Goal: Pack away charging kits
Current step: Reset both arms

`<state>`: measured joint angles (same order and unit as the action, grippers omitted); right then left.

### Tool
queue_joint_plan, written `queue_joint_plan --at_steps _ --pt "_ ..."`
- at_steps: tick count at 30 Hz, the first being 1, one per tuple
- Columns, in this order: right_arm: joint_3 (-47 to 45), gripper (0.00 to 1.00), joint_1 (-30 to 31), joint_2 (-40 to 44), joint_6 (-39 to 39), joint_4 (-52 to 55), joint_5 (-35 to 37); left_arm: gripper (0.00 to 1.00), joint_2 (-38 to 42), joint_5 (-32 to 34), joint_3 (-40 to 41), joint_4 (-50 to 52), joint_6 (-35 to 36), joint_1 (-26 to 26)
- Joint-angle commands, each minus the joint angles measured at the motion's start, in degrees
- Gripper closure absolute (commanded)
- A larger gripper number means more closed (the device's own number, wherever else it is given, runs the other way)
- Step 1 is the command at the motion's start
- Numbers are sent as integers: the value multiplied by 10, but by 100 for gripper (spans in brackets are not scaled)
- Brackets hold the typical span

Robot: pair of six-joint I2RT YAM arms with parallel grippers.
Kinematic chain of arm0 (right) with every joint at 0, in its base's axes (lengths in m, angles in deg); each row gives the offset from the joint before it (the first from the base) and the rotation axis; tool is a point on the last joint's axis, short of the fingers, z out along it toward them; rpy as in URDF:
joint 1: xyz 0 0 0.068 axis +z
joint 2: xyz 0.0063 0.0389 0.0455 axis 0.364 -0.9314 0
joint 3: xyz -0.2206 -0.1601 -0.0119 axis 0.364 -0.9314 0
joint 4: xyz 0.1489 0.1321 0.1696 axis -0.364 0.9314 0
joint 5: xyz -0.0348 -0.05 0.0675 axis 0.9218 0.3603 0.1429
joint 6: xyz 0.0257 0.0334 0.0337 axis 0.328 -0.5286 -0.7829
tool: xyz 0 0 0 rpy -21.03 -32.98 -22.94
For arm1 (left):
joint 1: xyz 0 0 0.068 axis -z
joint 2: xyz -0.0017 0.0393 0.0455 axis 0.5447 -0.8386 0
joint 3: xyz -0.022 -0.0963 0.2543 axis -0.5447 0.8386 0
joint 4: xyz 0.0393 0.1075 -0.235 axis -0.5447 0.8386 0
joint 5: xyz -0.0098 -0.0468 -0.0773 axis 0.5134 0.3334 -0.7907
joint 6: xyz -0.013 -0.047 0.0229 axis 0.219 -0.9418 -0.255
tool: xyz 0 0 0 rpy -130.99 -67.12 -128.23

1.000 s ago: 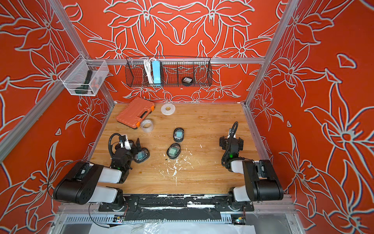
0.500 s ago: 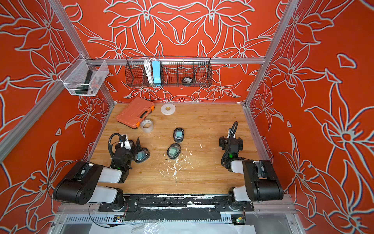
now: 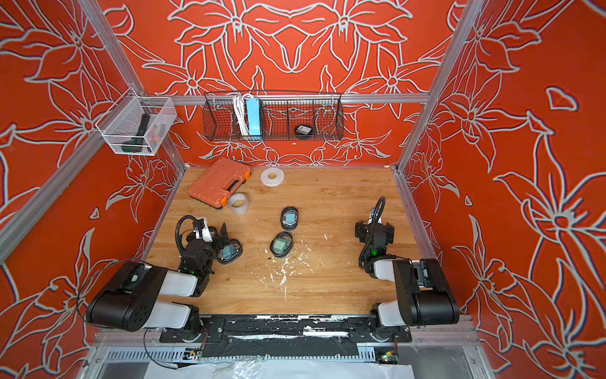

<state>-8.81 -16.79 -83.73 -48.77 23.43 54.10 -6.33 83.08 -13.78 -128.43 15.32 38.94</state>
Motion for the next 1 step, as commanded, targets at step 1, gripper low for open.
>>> queue_joint_plan --at_steps 1 --pt "9 2 3 3 -1 -4 5 1 7 -5 -6 -16 5 -3"
